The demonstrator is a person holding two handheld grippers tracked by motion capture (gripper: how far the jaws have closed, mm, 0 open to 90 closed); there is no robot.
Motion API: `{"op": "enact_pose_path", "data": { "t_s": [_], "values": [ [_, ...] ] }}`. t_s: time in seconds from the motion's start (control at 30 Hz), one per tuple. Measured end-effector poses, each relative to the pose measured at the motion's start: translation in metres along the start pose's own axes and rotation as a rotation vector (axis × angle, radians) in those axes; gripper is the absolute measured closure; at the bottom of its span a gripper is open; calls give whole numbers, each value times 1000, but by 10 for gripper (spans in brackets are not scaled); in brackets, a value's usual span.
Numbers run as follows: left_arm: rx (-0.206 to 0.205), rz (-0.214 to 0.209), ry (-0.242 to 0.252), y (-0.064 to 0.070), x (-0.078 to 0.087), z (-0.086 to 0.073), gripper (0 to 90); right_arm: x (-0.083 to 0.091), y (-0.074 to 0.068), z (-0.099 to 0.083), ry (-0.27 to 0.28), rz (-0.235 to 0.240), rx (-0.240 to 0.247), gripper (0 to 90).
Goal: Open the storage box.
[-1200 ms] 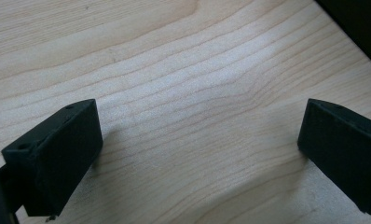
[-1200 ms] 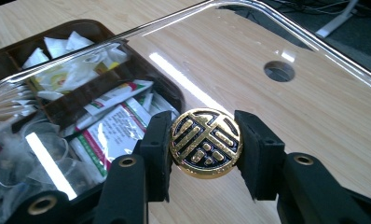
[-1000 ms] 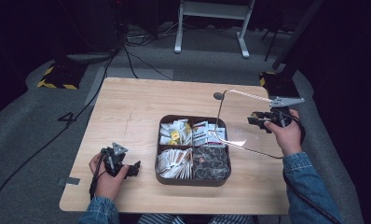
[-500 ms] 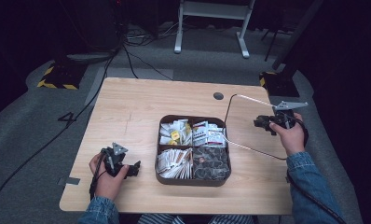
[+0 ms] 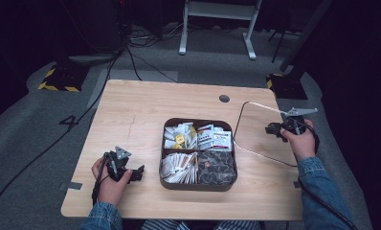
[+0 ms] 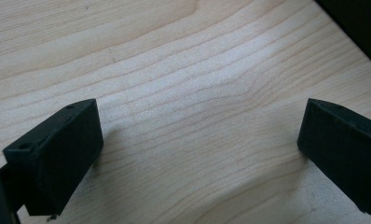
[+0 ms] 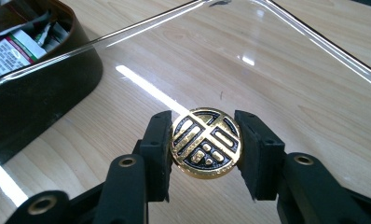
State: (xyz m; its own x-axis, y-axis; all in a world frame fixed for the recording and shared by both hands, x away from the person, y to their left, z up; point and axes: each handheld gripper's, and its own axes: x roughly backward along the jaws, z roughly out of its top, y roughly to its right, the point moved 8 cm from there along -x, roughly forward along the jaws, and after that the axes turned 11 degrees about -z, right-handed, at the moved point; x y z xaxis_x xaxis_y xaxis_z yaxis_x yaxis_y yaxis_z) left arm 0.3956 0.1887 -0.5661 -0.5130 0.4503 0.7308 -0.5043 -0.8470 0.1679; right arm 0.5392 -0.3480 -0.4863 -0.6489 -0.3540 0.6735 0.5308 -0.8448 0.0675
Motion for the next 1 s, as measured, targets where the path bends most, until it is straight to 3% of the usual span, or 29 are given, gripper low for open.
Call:
{"op": "enact_pose_path", "data": {
  "t_s": [0.33, 1.0],
  "values": [
    [-1, 1, 0, 0, 0, 0, 3, -6, 6, -14, -29, -12, 20, 588],
    [-1, 1, 0, 0, 0, 0, 3, -29, -4, -31, -78, 3, 35, 588]
  ]
}}
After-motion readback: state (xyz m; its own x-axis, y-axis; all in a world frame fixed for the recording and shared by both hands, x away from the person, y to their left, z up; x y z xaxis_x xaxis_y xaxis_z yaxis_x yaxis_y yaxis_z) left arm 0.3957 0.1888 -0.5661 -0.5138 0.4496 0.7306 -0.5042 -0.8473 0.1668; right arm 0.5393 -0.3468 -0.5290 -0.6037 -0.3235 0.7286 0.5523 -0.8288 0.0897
